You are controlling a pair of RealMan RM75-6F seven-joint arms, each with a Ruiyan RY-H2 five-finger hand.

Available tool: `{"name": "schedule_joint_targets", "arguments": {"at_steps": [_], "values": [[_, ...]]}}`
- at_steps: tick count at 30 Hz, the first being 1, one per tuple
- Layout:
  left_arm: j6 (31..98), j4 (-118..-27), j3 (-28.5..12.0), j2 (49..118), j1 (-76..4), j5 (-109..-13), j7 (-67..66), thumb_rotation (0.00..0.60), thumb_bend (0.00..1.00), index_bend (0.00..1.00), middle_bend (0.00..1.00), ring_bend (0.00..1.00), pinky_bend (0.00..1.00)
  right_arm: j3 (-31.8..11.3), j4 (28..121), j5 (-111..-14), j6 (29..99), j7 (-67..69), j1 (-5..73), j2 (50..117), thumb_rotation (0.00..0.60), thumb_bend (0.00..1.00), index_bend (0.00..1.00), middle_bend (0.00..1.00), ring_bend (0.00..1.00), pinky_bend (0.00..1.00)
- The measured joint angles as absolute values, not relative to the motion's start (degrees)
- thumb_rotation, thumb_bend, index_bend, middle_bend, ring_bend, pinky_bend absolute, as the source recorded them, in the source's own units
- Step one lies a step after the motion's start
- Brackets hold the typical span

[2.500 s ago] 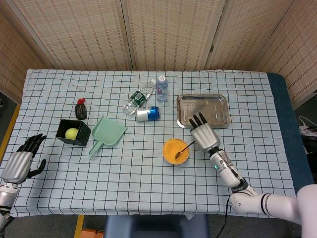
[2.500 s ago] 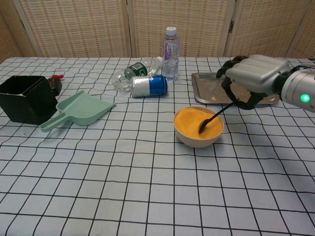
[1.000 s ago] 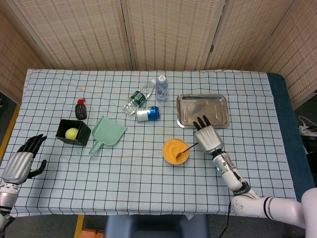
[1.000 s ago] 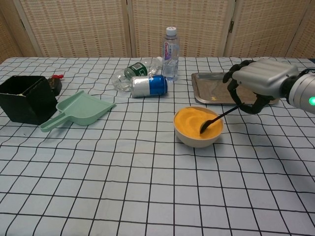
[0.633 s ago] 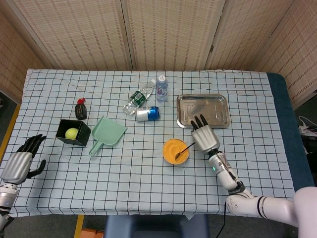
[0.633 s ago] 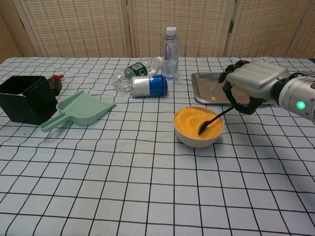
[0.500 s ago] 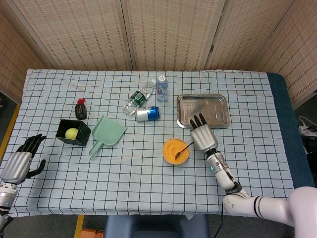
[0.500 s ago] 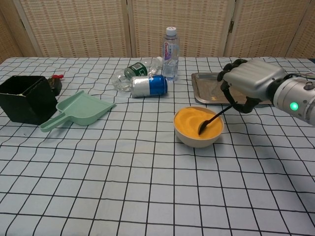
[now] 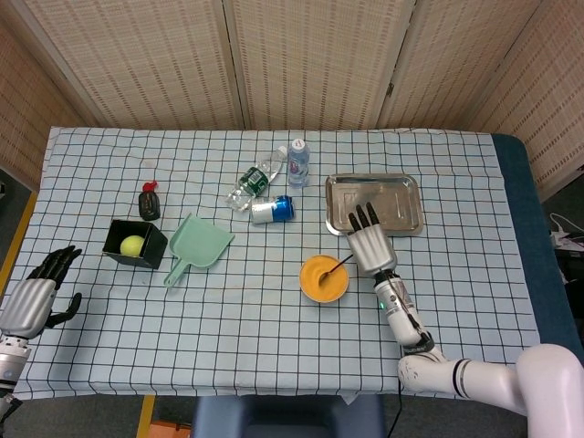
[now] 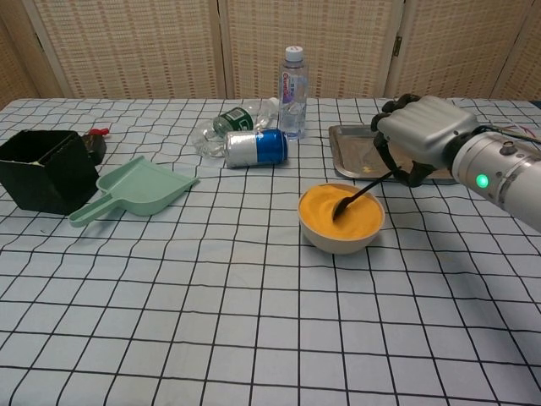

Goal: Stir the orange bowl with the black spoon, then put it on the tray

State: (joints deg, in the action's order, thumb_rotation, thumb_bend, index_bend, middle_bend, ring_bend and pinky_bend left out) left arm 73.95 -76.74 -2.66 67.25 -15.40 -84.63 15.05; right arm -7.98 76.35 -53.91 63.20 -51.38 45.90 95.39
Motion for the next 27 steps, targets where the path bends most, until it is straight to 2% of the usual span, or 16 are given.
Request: {"name": "schedule_joint_targets", "arguments": {"at_steps": [16,27], "values": [[73.8,-76.9,-2.6,67.5,-15.5,-84.6,14.3,0.6,0.49,0.0,0.0,0.0,0.21,-9.1,79.1,-56.9,63.7,-45.0,44.0,91.8,0.6,0.95,1.0,0.16,0.0,0.0],[73.5,-76.7,-2.7,67.6,-15.6,-84.4,14.4,0.6,0.48,0.0,0.0,0.0,0.21,-9.6,74.9,-56.2,61.6,-46.6,45.8,94.5,0.6,0.95,1.0,0.17,0.0,0.0]]}}
